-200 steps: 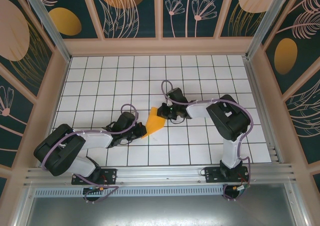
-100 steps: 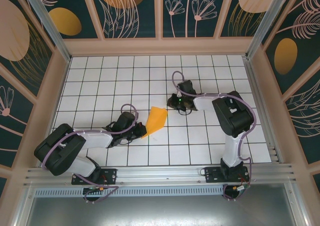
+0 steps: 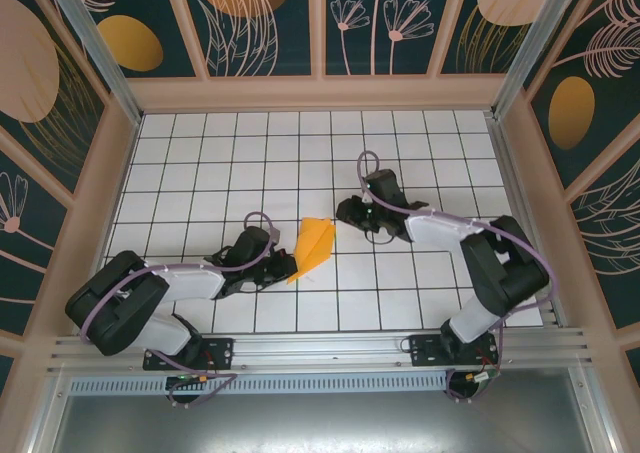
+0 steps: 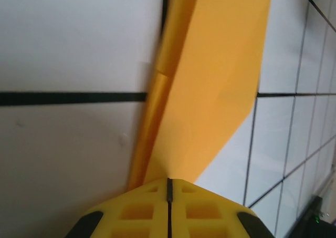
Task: Fold a paper plane with a square sheet of paper (pick it up from the middle)
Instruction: Turn over the paper at the center of the table.
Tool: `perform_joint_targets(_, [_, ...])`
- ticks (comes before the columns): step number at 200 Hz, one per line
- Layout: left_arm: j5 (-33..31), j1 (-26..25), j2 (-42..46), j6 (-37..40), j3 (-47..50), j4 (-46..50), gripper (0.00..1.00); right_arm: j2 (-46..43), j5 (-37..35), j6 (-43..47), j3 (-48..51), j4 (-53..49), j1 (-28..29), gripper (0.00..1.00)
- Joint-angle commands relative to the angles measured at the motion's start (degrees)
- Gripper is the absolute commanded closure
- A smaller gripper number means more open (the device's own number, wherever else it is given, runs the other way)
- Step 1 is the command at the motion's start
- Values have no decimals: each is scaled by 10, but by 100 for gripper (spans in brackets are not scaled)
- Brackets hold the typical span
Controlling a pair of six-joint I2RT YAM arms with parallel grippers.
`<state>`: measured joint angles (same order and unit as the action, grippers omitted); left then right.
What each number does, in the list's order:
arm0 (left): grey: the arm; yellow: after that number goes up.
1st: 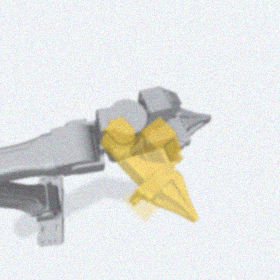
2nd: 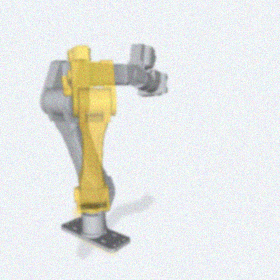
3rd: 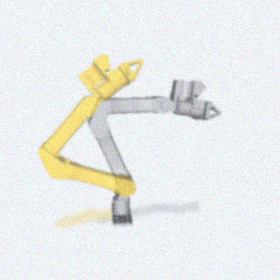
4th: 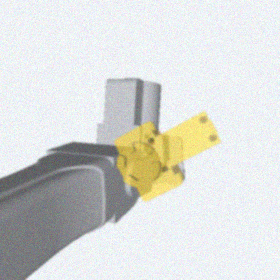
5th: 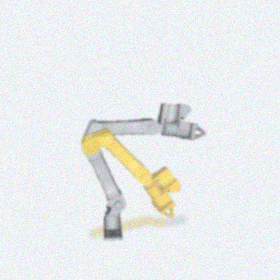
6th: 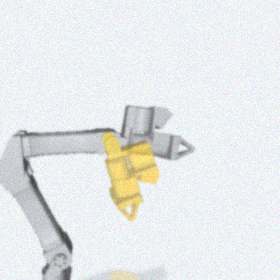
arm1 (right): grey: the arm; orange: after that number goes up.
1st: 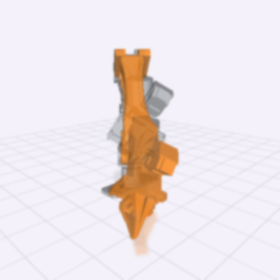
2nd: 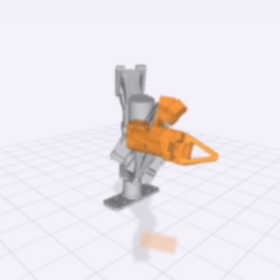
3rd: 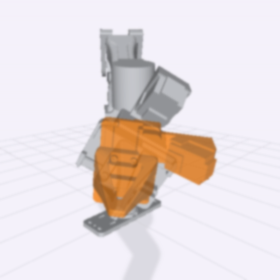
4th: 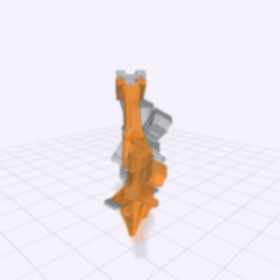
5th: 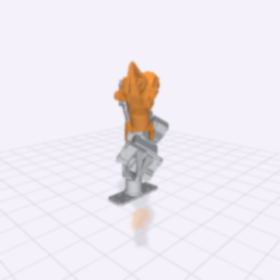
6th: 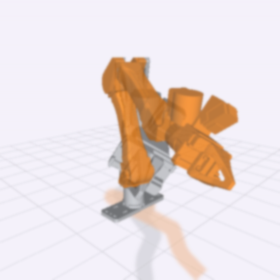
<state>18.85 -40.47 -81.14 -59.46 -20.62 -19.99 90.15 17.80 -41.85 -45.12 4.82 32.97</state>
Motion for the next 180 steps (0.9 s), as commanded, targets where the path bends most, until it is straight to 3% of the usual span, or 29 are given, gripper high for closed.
perform_joint_targets(1, [11, -7, 37, -23, -18, 16, 91, -40, -15, -69, 56, 37, 30, 62])
perform_joint_targets(28, [-82, -7, 111, 23, -50, 133, 79, -63, -28, -118, 99, 63, 58, 55])
perform_joint_targets(55, [-164, -5, 129, 84, -88, 223, 76, -53, -20, -153, 115, 106, 80, 53])
perform_joint_targets(91, [-158, 0, 65, 124, -121, 216, 68, -29, -19, -214, 136, 163, 100, 51])
perform_joint_targets(180, [-155, 2, -41, 156, -171, 210, 67, 7, -13, -236, 132, 176, 107, 51])
